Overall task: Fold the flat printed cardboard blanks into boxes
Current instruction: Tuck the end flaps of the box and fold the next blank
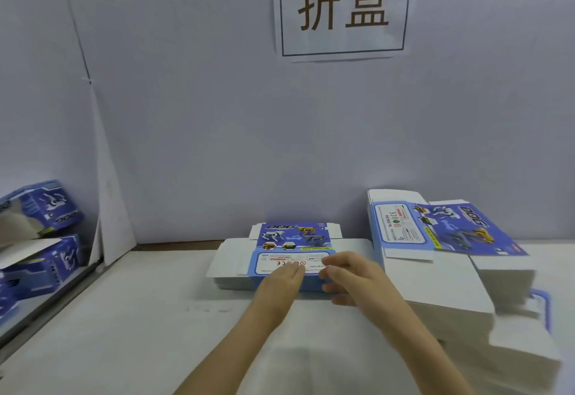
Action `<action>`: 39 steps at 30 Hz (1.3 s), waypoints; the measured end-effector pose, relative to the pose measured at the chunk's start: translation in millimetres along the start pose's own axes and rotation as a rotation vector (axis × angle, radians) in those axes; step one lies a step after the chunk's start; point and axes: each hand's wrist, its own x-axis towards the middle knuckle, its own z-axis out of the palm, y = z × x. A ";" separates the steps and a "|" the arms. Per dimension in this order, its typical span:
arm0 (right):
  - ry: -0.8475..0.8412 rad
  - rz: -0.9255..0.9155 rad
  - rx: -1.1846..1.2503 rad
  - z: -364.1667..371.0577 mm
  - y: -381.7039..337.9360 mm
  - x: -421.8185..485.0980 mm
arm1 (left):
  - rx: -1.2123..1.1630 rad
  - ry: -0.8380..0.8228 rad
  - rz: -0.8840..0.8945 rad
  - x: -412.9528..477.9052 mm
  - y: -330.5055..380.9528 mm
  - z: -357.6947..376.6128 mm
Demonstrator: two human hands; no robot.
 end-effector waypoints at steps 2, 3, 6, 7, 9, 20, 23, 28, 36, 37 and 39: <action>0.004 -0.004 0.010 -0.6 -0.6 -1.1 | 0.016 0.004 0.012 -10.0 -0.6 -3.1; 0.004 -0.006 0.001 -1.1 -0.4 -1.3 | 0.019 0.023 0.026 -15.9 -0.1 -7.5; 0.006 -0.022 0.000 -1.3 -0.1 -1.4 | -0.022 0.239 0.083 -30.0 -2.8 -26.8; 0.007 -0.030 0.009 -1.3 -0.1 -1.7 | -0.048 0.321 0.075 -32.8 -5.0 -38.9; 0.025 -0.071 0.024 -0.7 -0.9 -2.4 | -0.141 0.456 -0.015 -33.8 -12.1 -71.4; 0.091 -0.428 0.236 0.7 -36.2 -29.2 | -1.235 0.897 -0.361 -89.3 -0.4 -196.2; 0.147 -0.486 0.271 -2.6 -45.2 -38.4 | -1.357 0.833 -0.378 -92.3 25.1 -183.8; 0.212 -0.463 0.328 -14.0 -46.1 -37.8 | -1.376 0.756 -0.320 -86.1 51.0 -182.5; 0.097 -0.387 0.350 -19.5 -41.2 -35.4 | -1.448 0.651 -0.332 -76.6 63.2 -168.0; 0.042 -0.372 0.357 -16.4 -41.1 -36.2 | -1.436 0.640 -0.315 -75.9 66.6 -164.4; -0.090 -0.327 0.398 -8.6 -40.6 -36.5 | -1.441 0.603 -0.287 -74.9 75.6 -159.2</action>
